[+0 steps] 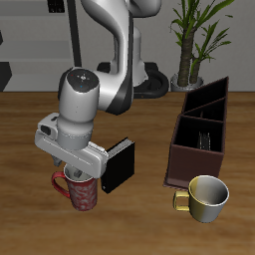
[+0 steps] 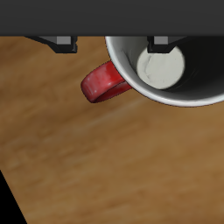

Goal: Place the yellow book into the left desk caddy's right compartment and place the red mug into the left desk caddy's left compartment

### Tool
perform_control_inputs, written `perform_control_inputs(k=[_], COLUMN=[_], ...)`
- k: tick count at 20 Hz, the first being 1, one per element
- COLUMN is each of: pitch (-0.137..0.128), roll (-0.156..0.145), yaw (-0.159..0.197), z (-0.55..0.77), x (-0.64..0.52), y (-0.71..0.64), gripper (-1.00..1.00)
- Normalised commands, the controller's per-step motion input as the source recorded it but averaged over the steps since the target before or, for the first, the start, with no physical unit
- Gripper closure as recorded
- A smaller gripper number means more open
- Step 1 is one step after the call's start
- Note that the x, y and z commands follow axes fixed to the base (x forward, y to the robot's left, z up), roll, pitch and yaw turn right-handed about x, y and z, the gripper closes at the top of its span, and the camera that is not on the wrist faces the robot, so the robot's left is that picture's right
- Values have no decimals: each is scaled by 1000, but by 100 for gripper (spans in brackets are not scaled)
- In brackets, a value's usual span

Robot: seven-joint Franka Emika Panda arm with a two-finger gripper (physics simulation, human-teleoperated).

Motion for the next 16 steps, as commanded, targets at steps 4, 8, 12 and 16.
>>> perform_control_inputs(k=[4,8,12,16], pitch=[-11,-30,-46,-50], roll=[15,6,-19,-18], yaw=[-22,-25,-10,-15], z=[76,245,372,523], x=[2,-56,-67,-196], y=[21,-8,-61,-50], gripper=[100,100,100,100])
